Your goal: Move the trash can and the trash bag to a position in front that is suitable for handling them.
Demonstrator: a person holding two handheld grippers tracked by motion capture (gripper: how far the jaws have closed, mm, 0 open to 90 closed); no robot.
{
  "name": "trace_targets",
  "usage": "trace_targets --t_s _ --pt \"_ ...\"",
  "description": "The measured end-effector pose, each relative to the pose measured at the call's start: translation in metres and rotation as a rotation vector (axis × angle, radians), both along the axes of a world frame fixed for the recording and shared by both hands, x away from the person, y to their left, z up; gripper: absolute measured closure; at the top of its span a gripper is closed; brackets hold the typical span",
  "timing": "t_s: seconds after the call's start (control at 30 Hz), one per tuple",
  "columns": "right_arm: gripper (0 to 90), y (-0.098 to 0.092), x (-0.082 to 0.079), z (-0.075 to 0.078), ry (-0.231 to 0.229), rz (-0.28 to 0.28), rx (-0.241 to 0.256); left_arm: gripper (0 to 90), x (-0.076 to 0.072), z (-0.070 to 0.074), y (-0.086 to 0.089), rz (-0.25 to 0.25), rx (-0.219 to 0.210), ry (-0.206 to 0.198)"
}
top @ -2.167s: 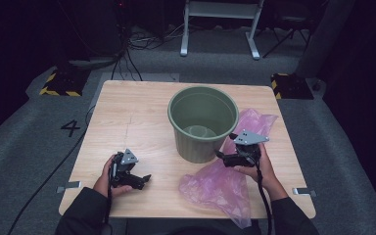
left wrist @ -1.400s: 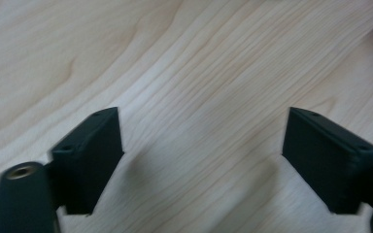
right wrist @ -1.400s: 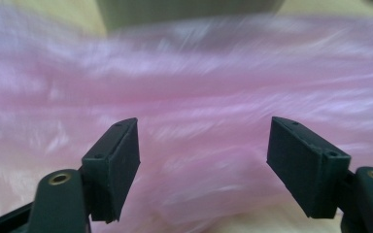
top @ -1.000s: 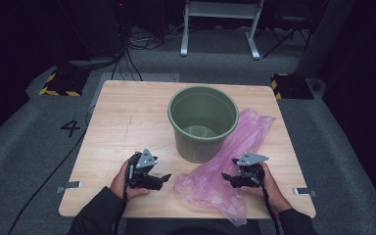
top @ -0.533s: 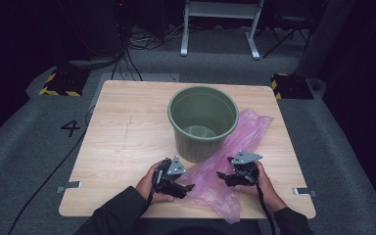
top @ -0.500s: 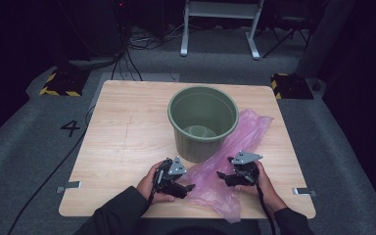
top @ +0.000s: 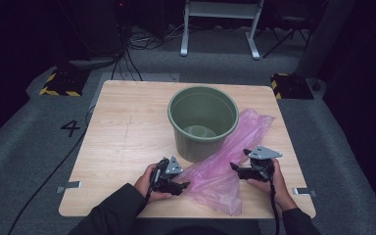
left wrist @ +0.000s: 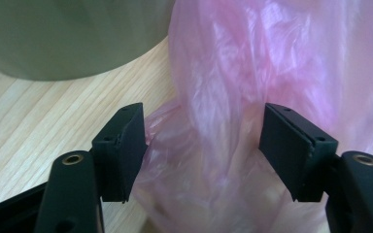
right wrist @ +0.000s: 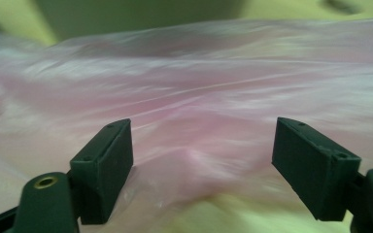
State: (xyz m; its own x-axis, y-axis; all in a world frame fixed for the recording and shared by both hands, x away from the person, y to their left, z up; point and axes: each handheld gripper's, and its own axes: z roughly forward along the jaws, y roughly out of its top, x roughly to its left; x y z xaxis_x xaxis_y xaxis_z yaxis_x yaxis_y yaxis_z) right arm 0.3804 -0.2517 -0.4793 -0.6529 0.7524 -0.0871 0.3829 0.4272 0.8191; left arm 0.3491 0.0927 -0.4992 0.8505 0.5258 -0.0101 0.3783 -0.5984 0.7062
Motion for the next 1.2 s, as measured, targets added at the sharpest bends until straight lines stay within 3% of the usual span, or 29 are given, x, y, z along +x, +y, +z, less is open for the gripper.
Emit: trace_targets --t_s 0.07,0.1,0.13,0.23,0.33,0.43,0.47,0.5,0.53,0.6,0.63,0.67,0.87,1.2 --pt "21.6 -0.004 0.001 0.001 -0.006 -0.021 -0.002 32.9 0.001 0.000 0.002 -0.006 0.000 -0.004" --pt "22.7 -0.016 0.005 0.004 -0.019 -0.077 0.020 32.2 0.002 0.000 0.004 -0.006 -0.003 -0.004" --pt "22.7 -0.016 0.005 0.004 -0.019 -0.077 0.020 31.5 0.002 0.000 0.004 -0.006 -0.003 -0.004" --pt "20.8 -0.029 0.008 0.009 -0.004 -0.099 0.083 31.4 0.003 0.000 0.007 -0.001 -0.002 -0.002" --pt "19.8 -0.028 0.003 0.014 -0.029 -0.074 0.055 30.8 0.004 0.000 0.010 -0.003 0.007 -0.001" --pt "20.0 -0.027 0.005 0.020 -0.037 -0.109 0.057 28.5 0.005 0.000 0.015 0.006 0.008 0.003" --pt "19.8 -0.029 0.012 0.018 -0.020 -0.160 0.057 28.4 0.005 0.000 0.017 0.009 0.007 0.002" --pt "19.6 -0.029 0.015 0.017 -0.006 -0.175 0.059 28.4 0.005 0.000 0.018 0.013 0.003 0.002" --pt "18.6 -0.029 0.021 0.014 0.028 -0.186 0.070 28.4 0.004 -0.001 0.021 0.012 0.003 0.002" --pt "17.2 -0.028 0.025 0.013 0.048 -0.186 0.077 28.4 0.004 -0.001 0.023 0.000 0.003 0.000" --pt "16.8 -0.026 0.038 0.008 0.100 -0.195 0.082 28.1 0.005 -0.001 0.026 -0.015 0.003 0.000" --pt "16.9 -0.026 0.042 0.007 0.111 -0.208 0.077 27.7 0.006 -0.002 0.028 -0.029 -0.006 -0.006" --pt "18.9 -0.016 0.066 -0.008 0.133 -0.245 0.058 23.7 0.008 -0.004 0.030 -0.029 -0.022 -0.011" --pt "34.4 -0.016 0.075 -0.022 0.157 -0.261 0.017 19.7 0.013 -0.004 0.030 -0.033 -0.013 -0.008"
